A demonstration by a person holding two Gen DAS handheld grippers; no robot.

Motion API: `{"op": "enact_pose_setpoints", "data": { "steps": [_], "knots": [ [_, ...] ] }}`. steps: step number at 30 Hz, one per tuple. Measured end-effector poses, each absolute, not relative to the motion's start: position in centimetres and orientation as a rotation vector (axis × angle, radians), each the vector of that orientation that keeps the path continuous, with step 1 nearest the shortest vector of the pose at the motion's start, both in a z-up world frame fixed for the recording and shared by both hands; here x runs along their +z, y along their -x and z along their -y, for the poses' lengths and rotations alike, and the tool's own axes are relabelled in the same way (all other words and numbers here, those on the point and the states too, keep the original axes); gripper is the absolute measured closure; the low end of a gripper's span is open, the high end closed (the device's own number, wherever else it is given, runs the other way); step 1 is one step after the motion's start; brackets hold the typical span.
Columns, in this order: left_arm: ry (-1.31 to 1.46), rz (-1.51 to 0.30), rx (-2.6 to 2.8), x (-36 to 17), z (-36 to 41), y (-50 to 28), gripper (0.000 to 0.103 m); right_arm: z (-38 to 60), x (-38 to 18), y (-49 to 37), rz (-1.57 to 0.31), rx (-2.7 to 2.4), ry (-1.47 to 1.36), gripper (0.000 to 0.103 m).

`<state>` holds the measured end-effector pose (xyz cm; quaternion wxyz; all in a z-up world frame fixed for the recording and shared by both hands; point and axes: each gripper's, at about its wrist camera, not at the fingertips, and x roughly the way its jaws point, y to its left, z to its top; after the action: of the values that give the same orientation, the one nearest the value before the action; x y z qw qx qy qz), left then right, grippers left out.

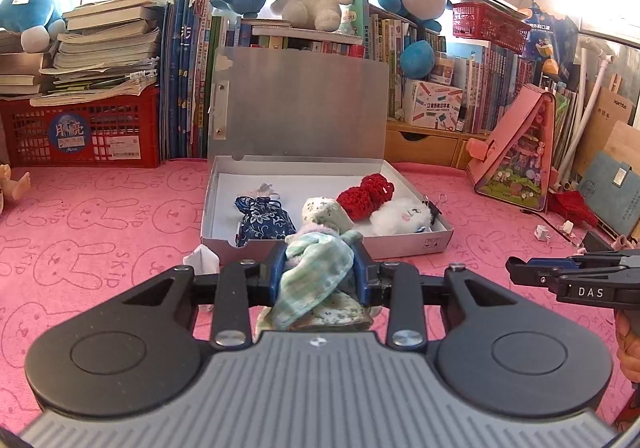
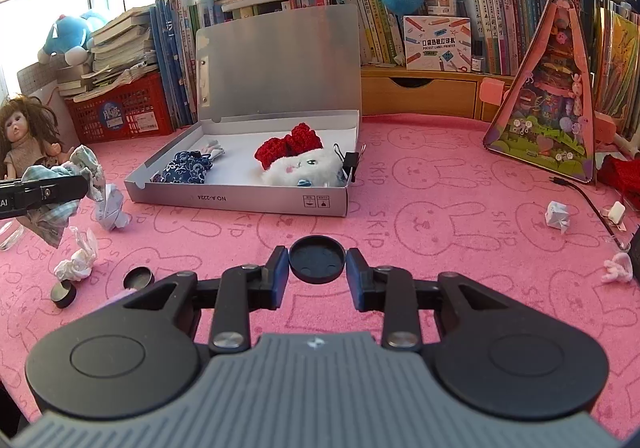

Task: Organize objects
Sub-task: 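Carry the cloth with the left gripper while the right gripper carries the black lid into the box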

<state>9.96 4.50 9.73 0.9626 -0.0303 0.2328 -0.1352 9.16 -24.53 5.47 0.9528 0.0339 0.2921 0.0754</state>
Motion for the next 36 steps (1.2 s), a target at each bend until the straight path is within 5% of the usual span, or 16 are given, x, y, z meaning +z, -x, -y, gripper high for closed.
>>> {"op": "enact_pose_setpoints", "data": {
  "steps": [36],
  "knots": [
    [0.208,-0.526,-0.299,5.9,-1.2,-24.9,0.064,20.3,6.0,-22.8,-0.669,0.292,-0.286,0.067]
  ]
}}
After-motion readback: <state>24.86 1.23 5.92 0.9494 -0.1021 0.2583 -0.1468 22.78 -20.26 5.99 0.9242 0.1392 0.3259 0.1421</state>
